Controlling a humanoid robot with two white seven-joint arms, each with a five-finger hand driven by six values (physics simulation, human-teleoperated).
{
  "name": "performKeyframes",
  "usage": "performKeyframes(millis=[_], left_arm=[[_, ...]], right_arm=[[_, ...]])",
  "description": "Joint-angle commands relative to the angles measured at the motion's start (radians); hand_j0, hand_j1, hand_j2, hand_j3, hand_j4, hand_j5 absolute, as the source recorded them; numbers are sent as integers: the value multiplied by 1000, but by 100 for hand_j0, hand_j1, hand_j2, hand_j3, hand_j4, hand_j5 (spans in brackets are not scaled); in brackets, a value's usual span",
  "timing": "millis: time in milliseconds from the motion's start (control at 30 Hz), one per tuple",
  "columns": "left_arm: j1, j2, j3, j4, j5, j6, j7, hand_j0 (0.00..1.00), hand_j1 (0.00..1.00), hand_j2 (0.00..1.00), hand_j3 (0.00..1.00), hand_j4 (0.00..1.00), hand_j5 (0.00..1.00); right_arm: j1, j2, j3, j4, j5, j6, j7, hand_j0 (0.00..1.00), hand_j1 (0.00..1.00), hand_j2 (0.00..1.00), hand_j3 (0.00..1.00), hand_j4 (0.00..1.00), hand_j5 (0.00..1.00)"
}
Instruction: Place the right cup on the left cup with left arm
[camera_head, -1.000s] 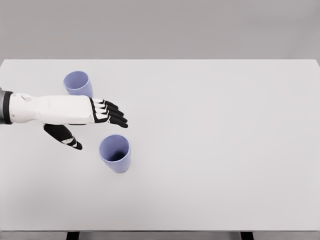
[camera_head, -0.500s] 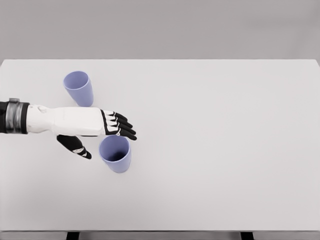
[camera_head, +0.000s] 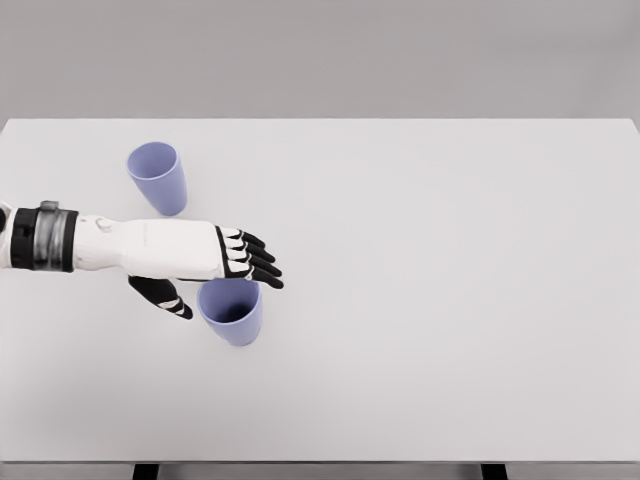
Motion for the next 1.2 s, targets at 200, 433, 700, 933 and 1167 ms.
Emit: performKeyframes(millis=[200,433,700,933,1167], left_arm=[[8,1,1,4,9,3,1,100,100,100,100,100,100],[5,-5,-1,46,3,3,3,100,100,100,100,100,100],[15,-30,-2,86,-7,3,3,100,100,100,100,100,100],[26,-30,-7,86,-9,3,12,100,100,100,100,100,100],[40,-33,-5,84,-9,3,14,100,100,100,100,100,100]], right_arm=[[0,0,0,0,1,-1,0,100,100,100,100,100,100],[0,0,0,0,1,-1,0,100,100,100,100,100,100],[0,0,0,0,1,1,0,100,100,100,100,100,100],[0,0,0,0,1,-1,0,100,100,100,100,100,100],[0,0,0,0,1,1,0,100,100,100,100,100,100]])
